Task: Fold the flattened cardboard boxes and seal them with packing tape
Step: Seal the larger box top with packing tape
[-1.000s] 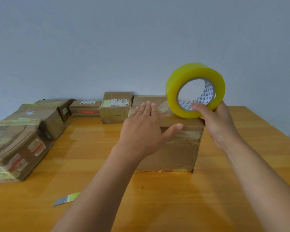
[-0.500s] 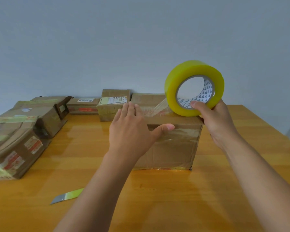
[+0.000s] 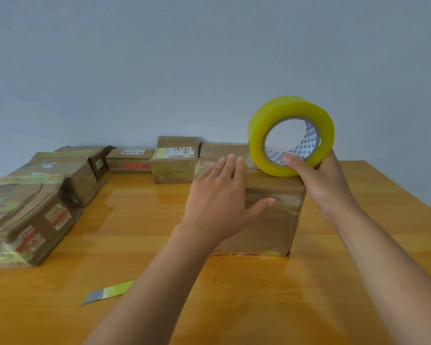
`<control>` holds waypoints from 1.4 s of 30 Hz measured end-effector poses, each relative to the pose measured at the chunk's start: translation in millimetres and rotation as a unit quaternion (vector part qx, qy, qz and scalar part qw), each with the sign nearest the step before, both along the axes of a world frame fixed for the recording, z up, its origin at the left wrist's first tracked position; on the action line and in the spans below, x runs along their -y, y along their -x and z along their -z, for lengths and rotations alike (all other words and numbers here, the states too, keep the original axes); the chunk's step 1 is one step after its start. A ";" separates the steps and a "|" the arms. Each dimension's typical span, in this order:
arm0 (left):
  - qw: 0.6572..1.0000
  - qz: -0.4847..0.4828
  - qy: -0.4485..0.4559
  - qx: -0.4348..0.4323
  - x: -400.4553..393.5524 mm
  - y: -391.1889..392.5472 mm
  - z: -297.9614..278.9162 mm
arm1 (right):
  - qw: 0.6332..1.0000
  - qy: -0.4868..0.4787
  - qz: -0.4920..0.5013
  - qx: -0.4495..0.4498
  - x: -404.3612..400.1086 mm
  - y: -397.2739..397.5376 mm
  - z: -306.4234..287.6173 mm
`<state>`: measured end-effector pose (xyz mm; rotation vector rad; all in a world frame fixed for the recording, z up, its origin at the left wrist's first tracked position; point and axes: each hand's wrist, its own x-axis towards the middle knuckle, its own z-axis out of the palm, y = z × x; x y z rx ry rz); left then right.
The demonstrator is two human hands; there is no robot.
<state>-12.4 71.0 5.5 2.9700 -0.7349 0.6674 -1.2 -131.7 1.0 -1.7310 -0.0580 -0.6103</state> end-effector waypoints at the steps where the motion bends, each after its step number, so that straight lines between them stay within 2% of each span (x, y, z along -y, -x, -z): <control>1: 1.000 -0.004 0.002 0.003 1.1 -0.4 0.5 | 1.000 0.004 0.003 -0.004 1.7 -1.7 -1.0; 5: 1.000 -0.017 0.016 -0.002 1.4 1.8 -0.2 | 0.999 -0.013 0.043 0.005 11.0 -9.7 -9.3; 9: 1.000 -0.014 0.021 -0.008 1.0 1.0 0.3 | 0.990 -0.118 0.077 0.017 20.4 -13.6 -8.7; 11: 1.000 -0.007 0.016 0.002 -0.2 0.5 2.7 | 0.988 -0.130 0.085 0.026 20.5 -13.2 -6.3; 18: 0.996 0.038 0.026 0.078 -3.7 -4.5 15.1 | 0.991 -0.118 0.059 0.013 21.0 -9.3 -3.8; 26: 0.999 0.025 -0.003 0.026 -0.8 -3.0 10.0 | 0.995 -0.073 0.056 0.023 19.9 -9.5 -6.2; 38: 0.998 0.053 0.009 0.037 3.1 -0.6 6.7 | 0.999 -0.038 0.028 0.004 23.1 -5.1 -6.6; 42: 0.998 0.066 0.001 0.017 1.2 -0.7 1.2 | 0.999 -0.041 0.026 0.014 20.0 -5.8 -4.0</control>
